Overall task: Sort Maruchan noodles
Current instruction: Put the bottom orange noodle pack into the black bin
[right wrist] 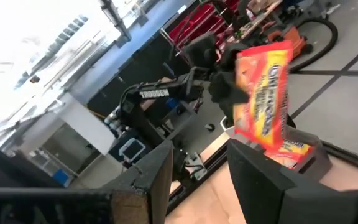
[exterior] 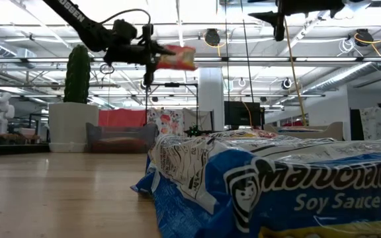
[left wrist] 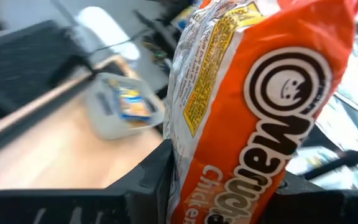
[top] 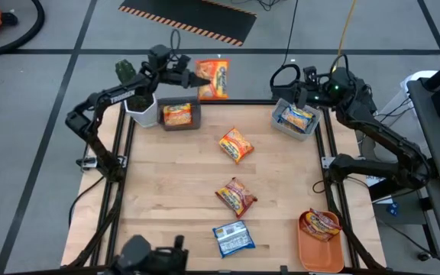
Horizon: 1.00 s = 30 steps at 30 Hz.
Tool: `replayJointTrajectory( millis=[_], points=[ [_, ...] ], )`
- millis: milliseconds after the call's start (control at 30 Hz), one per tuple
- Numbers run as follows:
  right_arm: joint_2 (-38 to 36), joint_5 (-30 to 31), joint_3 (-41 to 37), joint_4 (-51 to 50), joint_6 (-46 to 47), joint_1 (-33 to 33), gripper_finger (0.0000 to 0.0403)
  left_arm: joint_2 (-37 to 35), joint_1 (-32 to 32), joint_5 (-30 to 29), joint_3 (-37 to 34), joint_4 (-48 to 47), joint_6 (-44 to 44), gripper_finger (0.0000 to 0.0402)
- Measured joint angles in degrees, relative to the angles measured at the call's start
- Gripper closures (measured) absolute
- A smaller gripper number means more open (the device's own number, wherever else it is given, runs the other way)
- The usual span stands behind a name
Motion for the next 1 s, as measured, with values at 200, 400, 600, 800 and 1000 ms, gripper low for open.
replayJointTrajectory(
  millis=[200,400,600,800,1000],
  points=[
    [0.0,-2.65,0.0,-0.48,-1.62,-3.58,0.0257,-2.82,4.88,-1.68,0.02,-12.55,7.59,0.0277],
    [0.0,-6.15,-1.62,-0.29,-1.62,-6.93,0.0257,-8.45,7.76,-8.4,0.09,-27.88,17.6,0.0277],
    [0.44,-6.55,-2.4,0.06,-1.74,-8.66,0.0257,-10.9,6.52,-22.84,0.11,-41.19,25.49,0.0277],
    [2.13,0.39,-2.43,7.1,3.58,-9.67,0.0257,-8.53,6.5,-27.82,0.09,-48.96,23.5,0.0277],
    [3.65,6.25,-2.4,20.18,7.97,-9.84,0.0257,-7.92,8.11,-30.89,0.04,-50.11,19.85,0.0277]
  ],
)
